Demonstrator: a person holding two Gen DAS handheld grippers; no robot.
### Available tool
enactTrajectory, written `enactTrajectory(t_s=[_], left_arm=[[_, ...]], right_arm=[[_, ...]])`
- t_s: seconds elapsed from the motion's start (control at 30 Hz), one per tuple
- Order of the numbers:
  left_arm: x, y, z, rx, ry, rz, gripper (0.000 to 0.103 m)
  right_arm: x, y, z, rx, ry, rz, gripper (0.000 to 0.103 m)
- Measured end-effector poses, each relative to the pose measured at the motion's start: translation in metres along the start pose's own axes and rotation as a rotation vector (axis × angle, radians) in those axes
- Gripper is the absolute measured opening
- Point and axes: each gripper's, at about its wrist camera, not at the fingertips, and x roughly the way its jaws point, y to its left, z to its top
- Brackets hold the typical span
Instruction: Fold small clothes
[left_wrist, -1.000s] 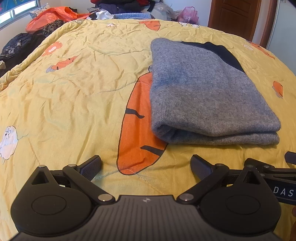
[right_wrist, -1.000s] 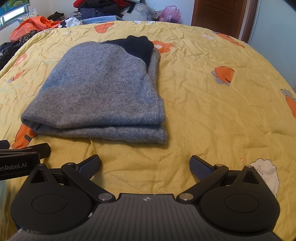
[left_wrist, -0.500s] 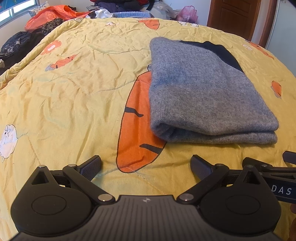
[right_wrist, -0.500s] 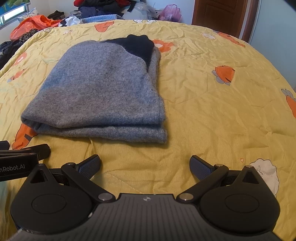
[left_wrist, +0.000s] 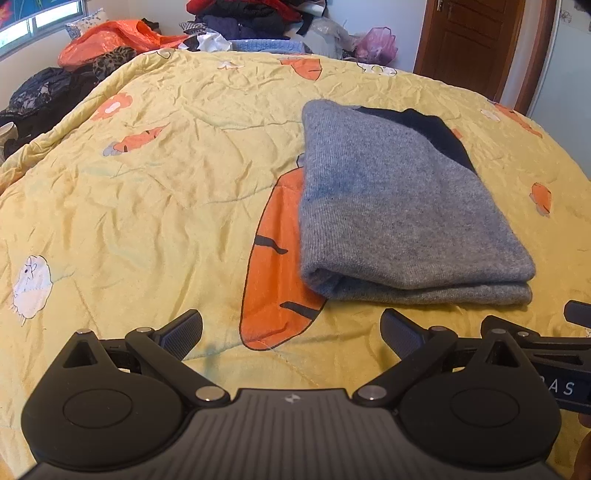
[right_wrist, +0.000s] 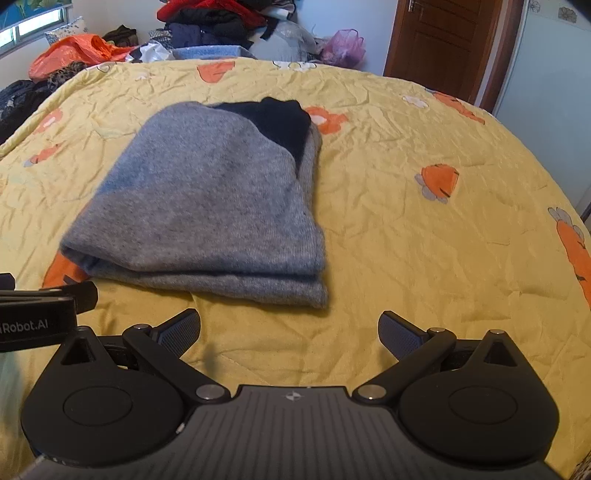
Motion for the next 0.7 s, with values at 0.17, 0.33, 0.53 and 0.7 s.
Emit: enactTrajectory(t_s=[0.17, 0.33, 0.53, 0.7], left_arm=[[-0.0013, 0.0033, 0.0012, -0.01, 0.001, -0.003, 0.103], [-0.0022, 0.0046, 0.0015, -0.014, 0.004, -0.007, 0.103], [-0.0031, 0.0037, 0.0018, -0.013, 0.002, -0.011, 0.103], [-0.0036, 0.0037, 0.0017, -0.016, 0.003, -0.009, 0.103]], right_arm=[[0.0015, -0.0031, 0.0017, 0.026, 0.015, 0.017, 0.103], [0.0014, -0.0012, 0.0011, 0.024, 0.018, 0.02, 0.103], [0.0009, -0.0005, 0.0019, 0.024, 0.019, 0.022, 0.103], [0.0009, 0.0001, 0.0024, 0.02, 0.017, 0.021, 0.103]])
